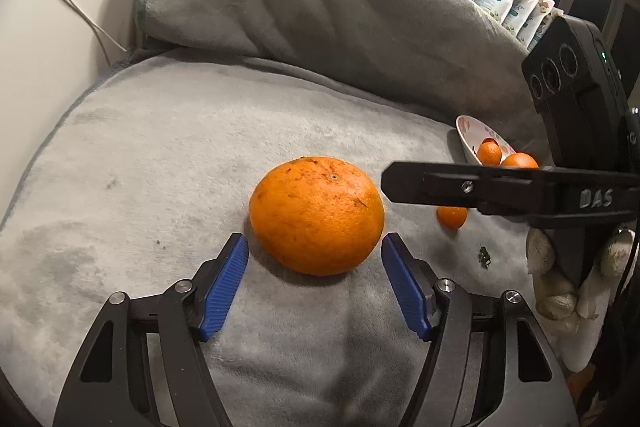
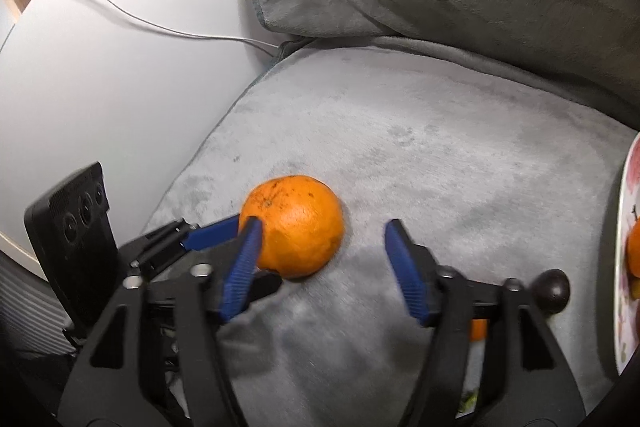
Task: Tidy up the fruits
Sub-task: 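Close the right gripper on the large orange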
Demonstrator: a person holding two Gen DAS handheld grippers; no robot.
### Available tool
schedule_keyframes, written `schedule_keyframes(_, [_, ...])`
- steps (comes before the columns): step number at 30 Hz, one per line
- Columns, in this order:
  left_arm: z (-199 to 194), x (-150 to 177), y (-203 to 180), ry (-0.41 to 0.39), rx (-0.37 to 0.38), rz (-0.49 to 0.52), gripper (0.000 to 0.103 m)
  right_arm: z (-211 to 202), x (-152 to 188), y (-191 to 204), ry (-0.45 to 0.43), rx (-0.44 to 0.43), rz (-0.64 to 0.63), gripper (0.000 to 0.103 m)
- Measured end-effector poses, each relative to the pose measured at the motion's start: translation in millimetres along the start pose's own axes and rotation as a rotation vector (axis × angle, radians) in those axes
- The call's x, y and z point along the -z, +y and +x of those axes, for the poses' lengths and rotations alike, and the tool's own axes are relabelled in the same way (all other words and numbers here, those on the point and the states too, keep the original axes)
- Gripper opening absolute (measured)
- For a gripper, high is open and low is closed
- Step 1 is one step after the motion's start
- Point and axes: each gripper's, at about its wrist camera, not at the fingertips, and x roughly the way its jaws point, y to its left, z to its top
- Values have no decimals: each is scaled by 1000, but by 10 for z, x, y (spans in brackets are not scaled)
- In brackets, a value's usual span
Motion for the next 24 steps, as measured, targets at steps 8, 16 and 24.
schedule_keyframes(8, [17, -15, 14, 4, 8, -10, 67, 158, -18, 101, 48, -19, -11, 71])
schedule_keyframes(16, [65, -54, 8, 13, 17, -9, 66, 301, -46, 177, 79, -39, -16, 71])
schedule_keyframes(24, [84, -72, 22, 12, 24, -12, 65, 348, -67, 162, 77, -49, -2, 71])
